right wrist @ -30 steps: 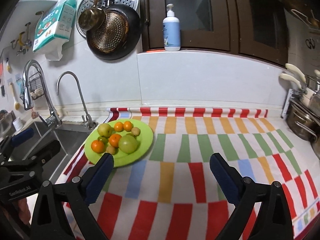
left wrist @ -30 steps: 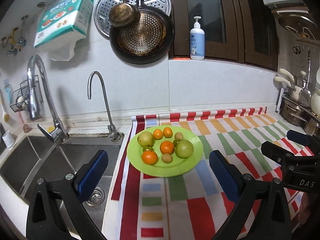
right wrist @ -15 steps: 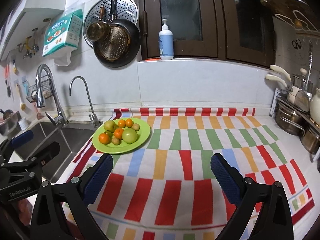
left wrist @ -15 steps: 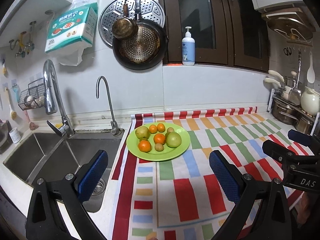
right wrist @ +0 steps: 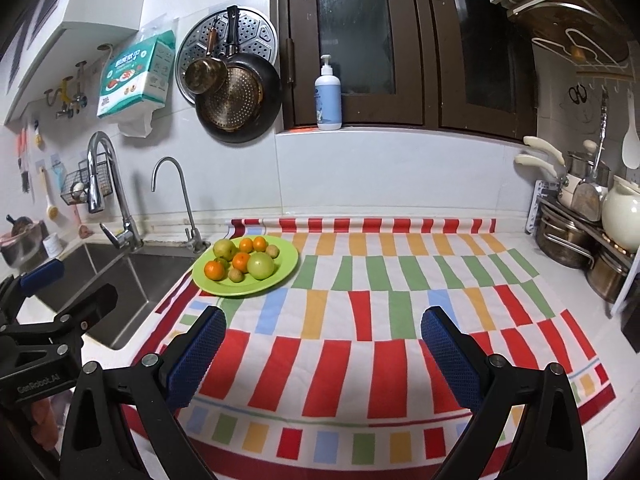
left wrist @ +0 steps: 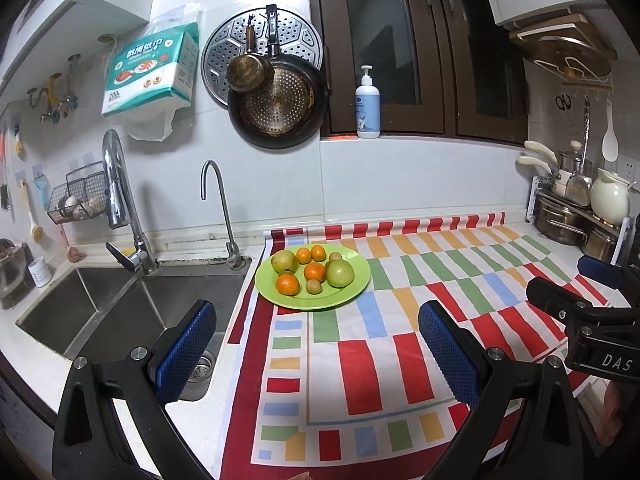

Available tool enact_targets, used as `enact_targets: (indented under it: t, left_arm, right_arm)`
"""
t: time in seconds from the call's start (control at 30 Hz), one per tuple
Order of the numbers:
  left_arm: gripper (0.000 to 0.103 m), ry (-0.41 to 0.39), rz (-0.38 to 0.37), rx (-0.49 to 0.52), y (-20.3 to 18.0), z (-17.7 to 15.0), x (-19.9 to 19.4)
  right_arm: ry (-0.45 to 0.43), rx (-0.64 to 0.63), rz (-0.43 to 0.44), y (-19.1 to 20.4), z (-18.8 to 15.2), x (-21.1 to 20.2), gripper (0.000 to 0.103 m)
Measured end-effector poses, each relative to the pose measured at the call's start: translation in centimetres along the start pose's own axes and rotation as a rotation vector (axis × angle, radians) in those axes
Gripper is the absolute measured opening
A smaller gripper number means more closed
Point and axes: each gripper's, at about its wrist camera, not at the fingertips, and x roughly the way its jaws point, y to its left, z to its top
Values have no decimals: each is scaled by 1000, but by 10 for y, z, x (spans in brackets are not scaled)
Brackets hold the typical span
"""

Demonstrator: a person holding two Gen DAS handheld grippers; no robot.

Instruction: Organize fruits

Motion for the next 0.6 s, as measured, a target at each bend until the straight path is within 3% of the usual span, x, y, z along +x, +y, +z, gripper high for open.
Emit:
enact_targets:
  t: [0.6]
  left_arm:
    - [103, -14, 6, 2, -7, -5, -27]
  right_arm:
    - [-25, -7, 14, -5, -4, -25, 99]
